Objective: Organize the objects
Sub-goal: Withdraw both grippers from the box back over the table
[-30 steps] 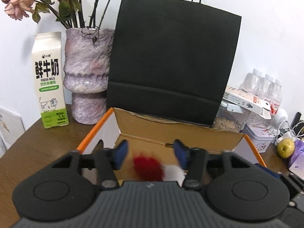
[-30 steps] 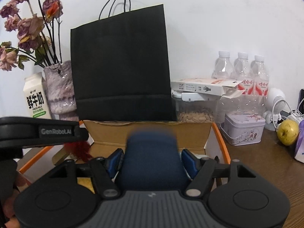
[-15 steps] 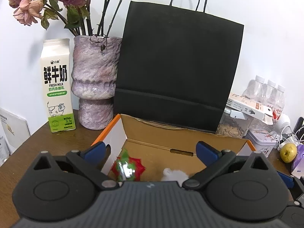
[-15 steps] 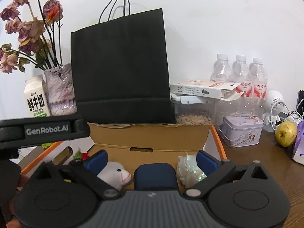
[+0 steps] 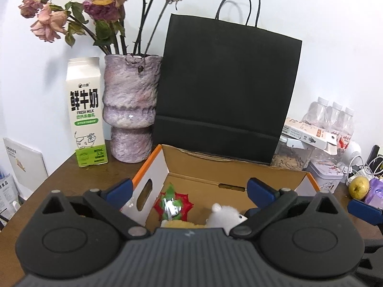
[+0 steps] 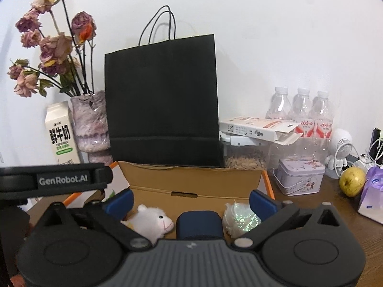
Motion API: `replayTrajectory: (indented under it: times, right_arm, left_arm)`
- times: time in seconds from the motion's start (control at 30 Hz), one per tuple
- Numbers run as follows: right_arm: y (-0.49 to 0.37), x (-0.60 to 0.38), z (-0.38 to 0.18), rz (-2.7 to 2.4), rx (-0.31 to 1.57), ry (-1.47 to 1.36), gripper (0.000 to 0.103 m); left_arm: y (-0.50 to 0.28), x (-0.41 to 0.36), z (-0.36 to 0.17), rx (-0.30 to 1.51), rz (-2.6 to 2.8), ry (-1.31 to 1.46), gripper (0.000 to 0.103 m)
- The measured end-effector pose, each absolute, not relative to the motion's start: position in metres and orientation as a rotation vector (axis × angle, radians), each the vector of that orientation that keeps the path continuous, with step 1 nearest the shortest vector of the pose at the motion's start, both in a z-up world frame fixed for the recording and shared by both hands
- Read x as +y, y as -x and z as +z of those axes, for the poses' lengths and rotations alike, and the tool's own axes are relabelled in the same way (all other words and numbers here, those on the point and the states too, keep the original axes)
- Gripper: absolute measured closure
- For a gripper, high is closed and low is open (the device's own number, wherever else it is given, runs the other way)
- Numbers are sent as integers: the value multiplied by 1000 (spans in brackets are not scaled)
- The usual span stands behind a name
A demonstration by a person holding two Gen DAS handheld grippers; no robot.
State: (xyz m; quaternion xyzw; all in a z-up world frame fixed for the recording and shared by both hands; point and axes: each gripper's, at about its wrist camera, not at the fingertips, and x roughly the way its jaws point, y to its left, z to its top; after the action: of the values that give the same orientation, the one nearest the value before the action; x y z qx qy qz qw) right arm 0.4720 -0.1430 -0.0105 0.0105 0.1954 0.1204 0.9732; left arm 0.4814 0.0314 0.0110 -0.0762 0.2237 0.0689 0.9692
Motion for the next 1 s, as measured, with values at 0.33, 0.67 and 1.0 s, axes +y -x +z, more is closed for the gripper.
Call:
replayTrajectory:
  times: [0.33,0.67,1.0]
  right_arm:
    - [-439,-149,5,238,389,-19,0]
    - [-390,-153,19,251,373,7,0]
    - [-333,-165,21,258,361,26,0]
  left_arm:
    - [-445,32,29,437,135,145,0]
    - [-400,29,43,419,123,136,0]
    - [-346,27,49,413,114,120,0]
